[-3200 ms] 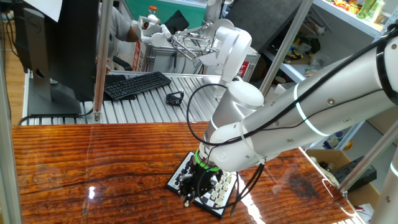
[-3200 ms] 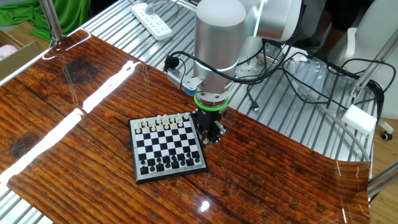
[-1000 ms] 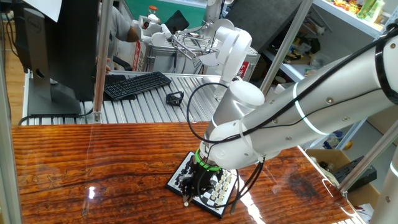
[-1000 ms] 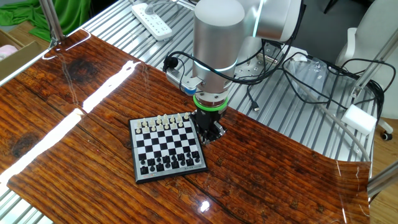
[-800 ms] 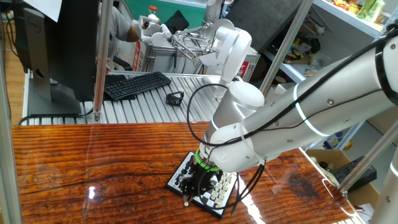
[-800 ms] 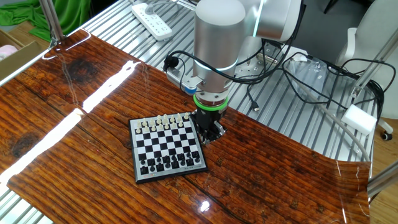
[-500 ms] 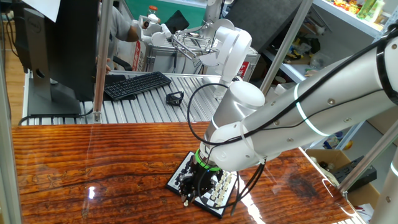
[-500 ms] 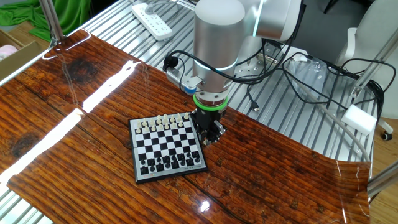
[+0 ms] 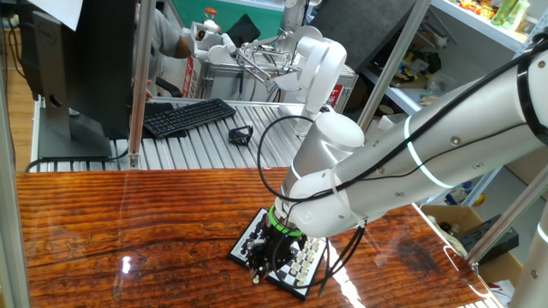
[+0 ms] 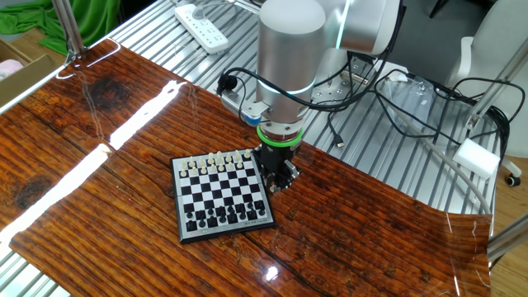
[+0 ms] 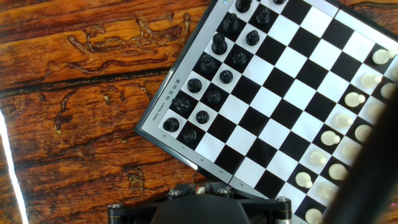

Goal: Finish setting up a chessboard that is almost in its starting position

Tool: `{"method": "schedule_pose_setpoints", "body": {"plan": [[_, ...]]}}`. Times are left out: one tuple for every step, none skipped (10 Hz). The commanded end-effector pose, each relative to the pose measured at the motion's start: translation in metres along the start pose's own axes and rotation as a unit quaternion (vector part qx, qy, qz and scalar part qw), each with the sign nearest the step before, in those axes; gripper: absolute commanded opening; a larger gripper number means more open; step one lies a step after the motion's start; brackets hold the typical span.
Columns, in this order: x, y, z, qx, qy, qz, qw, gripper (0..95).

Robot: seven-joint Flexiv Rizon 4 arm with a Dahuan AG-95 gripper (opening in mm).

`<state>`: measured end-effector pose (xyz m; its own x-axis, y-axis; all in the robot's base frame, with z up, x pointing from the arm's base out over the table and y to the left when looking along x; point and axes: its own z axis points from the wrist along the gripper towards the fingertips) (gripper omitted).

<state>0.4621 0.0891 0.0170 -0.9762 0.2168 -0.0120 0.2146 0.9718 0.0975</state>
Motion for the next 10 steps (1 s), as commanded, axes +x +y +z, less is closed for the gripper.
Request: {"method": "schedule_pose_setpoints", "body": {"plan": [[0.0002,0.0003,-0.0003,-0.001,0.001,0.0,1.0,19.0],[0.0009,0.0003,0.0001,-0.001,0.0,0.0,1.0,19.0],[0.0013,0.0002,0.0004,-0.001,0.0,0.002,1.0,19.0],[0.0016,0.0001,0.0006,-0.001,0.0,0.001,1.0,19.0],[0.0017,0.0,0.0008,-0.001,0.0,0.001,1.0,19.0],[0.002,-0.0003,0.0012,-0.001,0.0,-0.001,1.0,19.0],[0.0021,-0.0006,0.0016,-0.002,0.0,-0.003,1.0,19.0],[0.0022,-0.0008,0.0018,-0.003,0.0,-0.003,1.0,19.0],[0.0027,-0.0009,0.0021,-0.003,0.0,-0.002,1.0,19.0],[0.0031,-0.0009,0.0024,-0.003,0.0,-0.002,1.0,19.0]]}}
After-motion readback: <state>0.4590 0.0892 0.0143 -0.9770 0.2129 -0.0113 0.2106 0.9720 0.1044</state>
